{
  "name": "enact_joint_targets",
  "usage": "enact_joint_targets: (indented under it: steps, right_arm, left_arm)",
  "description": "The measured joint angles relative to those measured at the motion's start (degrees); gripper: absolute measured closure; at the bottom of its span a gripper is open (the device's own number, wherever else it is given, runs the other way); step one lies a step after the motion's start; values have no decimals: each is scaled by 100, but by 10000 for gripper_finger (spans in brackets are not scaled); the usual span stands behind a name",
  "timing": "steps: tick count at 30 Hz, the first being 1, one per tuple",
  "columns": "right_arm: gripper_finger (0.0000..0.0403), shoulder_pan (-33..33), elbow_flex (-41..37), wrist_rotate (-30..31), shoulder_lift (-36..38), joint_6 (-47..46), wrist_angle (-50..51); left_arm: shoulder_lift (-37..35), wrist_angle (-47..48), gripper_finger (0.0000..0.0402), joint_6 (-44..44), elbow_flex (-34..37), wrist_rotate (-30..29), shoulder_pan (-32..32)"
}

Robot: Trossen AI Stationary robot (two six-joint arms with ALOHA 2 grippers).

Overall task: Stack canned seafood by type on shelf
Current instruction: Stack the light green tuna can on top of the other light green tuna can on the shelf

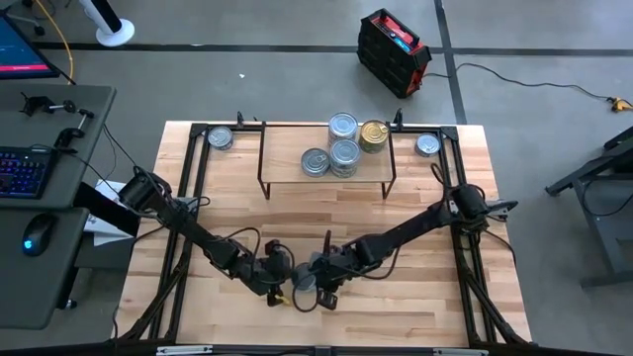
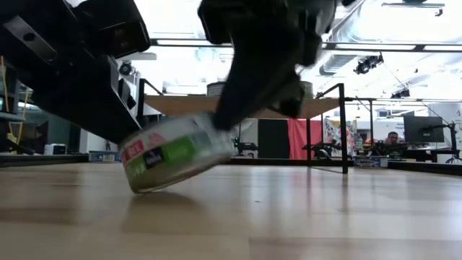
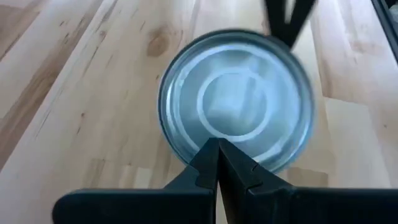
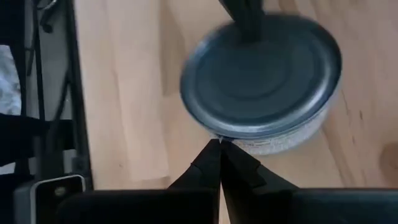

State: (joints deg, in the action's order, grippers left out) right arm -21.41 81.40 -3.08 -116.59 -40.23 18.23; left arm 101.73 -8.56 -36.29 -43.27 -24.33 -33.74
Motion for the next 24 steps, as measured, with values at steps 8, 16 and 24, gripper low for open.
enact_joint_targets:
  steps: [8,16,24]
  right_arm:
    - [403,15,397,199,21,401,131]
    - [403,44,427,168,10,566,201]
    - [403,81,425,494,272,754,444]
  left_arm:
    - [63,205,401,-27,34,65,1]
    - [52,212,401,-282,28,7,-13]
    - [-39,641,401,-878,13,-26,-134]
